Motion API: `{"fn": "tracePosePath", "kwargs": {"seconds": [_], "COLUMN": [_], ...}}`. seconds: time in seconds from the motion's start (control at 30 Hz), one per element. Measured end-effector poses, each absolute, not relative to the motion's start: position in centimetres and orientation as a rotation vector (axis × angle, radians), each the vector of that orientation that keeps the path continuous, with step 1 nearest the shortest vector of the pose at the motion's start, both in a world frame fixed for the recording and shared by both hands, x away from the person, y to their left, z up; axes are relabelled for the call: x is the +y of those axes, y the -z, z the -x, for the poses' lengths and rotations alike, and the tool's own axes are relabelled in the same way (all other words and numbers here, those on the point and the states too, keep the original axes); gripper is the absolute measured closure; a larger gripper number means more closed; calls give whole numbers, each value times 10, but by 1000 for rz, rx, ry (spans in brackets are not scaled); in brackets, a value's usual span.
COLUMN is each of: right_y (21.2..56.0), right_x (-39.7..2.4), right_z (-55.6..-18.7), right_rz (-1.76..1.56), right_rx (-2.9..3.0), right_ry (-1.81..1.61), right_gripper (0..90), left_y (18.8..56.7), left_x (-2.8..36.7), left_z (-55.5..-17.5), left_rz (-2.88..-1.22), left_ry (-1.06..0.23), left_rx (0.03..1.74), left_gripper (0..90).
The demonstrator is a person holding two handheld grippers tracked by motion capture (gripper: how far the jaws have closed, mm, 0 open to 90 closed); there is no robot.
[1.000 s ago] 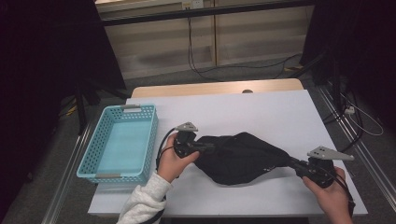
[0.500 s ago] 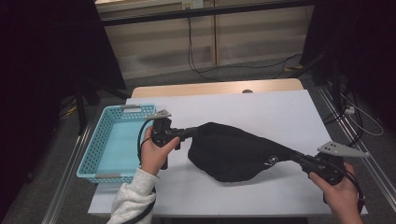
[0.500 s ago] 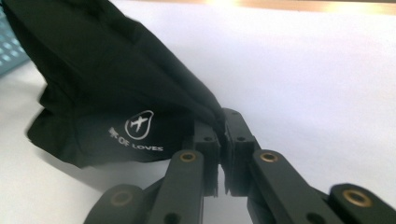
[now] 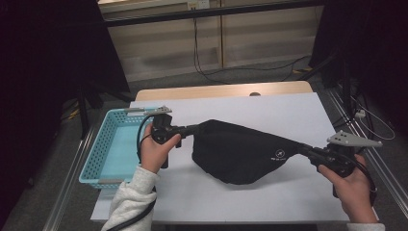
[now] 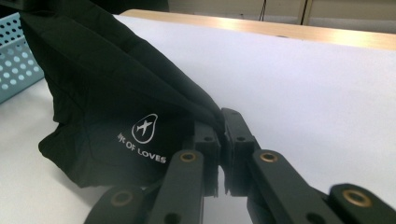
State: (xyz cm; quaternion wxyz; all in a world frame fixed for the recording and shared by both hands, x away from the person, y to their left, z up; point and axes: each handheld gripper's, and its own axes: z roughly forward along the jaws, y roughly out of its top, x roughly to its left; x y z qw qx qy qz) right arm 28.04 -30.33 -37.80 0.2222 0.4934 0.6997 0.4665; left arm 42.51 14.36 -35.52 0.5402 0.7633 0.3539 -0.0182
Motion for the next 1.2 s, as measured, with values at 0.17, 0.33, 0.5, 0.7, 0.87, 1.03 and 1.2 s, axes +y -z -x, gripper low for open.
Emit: {"fn": "tracePosePath", "kwargs": {"seconds": [0.17,0.33,0.5,0.7,0.87,1.03,1.2], "right_y": [371,367,362,357,352,353,353], "right_x": [-299,-297,-297,-296,-296,-293,-293], "right_z": [-289,-297,-304,-313,-323,-332,-338], "right_rz": [-1357,-1369,-1376,-1374,-1378,-1378,-1379], "right_rx": [1955,1959,1964,1962,1962,1956,1959], "right_ry": [-1260,-1287,-1292,-1273,-1241,-1223,-1220], "right_gripper": [862,862,862,862,862,863,862], "left_y": [351,347,342,336,333,335,333], "left_x": [148,151,154,154,153,153,155], "left_z": [-428,-433,-436,-441,-447,-450,-453], "left_rz": [-1817,-1808,-1793,-1787,-1788,-1783,-1771], "left_ry": [33,30,33,29,16,20,15], "left_rx": [850,862,870,881,889,907,924], "left_gripper": [872,872,872,873,873,872,873]}}
